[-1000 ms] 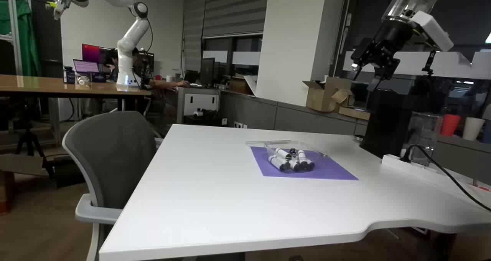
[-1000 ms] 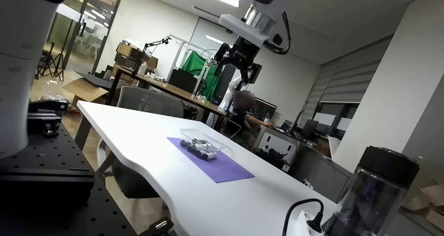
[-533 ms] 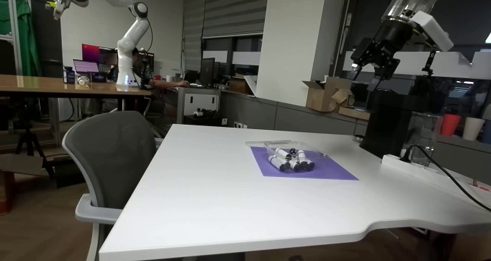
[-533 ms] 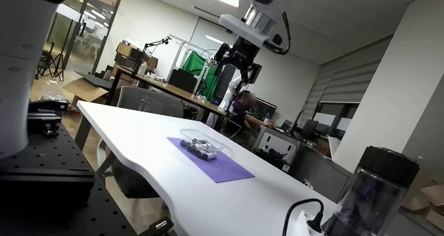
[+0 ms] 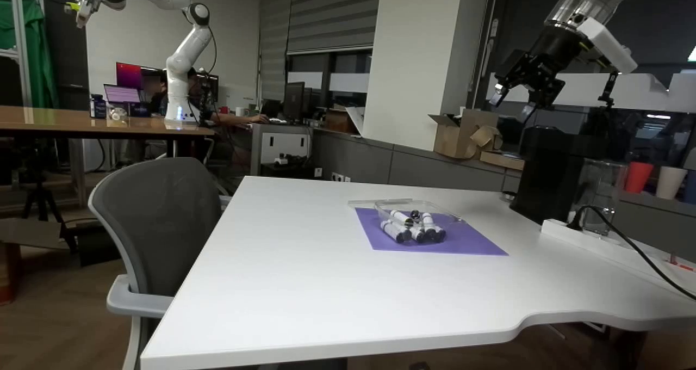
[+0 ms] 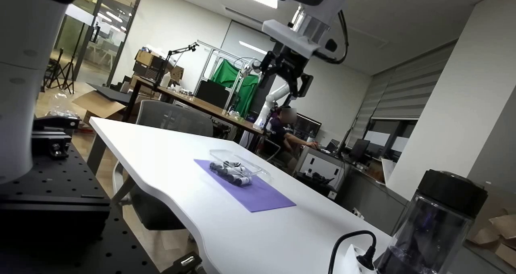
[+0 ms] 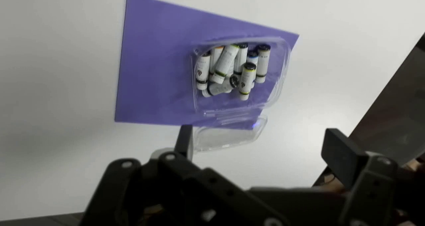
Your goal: Close the lid on the clear bowl
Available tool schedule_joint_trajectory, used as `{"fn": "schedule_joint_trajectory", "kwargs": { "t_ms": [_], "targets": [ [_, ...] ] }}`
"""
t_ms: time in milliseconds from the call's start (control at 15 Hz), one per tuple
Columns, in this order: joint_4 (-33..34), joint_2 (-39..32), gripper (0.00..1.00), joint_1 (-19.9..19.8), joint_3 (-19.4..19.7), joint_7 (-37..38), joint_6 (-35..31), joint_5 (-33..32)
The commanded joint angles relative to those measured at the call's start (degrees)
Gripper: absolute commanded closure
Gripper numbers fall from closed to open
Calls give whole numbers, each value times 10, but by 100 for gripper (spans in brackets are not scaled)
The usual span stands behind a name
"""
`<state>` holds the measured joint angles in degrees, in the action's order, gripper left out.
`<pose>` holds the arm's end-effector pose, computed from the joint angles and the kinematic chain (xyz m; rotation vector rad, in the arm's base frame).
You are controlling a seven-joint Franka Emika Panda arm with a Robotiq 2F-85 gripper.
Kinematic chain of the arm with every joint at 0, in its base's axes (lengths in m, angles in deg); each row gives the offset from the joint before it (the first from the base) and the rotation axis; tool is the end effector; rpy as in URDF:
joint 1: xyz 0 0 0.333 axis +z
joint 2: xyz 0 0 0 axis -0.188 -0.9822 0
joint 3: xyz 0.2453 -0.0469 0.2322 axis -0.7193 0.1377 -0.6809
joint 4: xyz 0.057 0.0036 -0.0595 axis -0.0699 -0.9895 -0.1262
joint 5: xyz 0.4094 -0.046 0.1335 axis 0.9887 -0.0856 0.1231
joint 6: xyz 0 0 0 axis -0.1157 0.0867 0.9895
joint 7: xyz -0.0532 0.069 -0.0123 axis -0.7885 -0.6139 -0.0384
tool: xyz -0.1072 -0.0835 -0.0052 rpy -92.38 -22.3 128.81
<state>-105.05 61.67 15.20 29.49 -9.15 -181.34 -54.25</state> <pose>0.4852 -0.1199 0.3759 -2.8283 -0.1906 -0.4791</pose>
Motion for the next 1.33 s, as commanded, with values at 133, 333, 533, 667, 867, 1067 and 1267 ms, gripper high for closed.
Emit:
{"fn": "schedule_joint_trajectory", "kwargs": {
  "t_ms": [133,333,533,667,867,1067,1267],
  "targets": [
    [180,-180,0,-32,8,-148,28,192],
    [277,-284,0,-91,-33,-152,54,242],
    [372,-385,0,-136,-74,-107,53,231],
    [432,-450,0,-158,-101,-85,50,222],
    [411,-447,0,-180,-132,-83,34,198],
    [467,-510,0,-186,-144,-43,34,175],
    [479,-516,0,-187,-145,-40,37,173]
  ]
}}
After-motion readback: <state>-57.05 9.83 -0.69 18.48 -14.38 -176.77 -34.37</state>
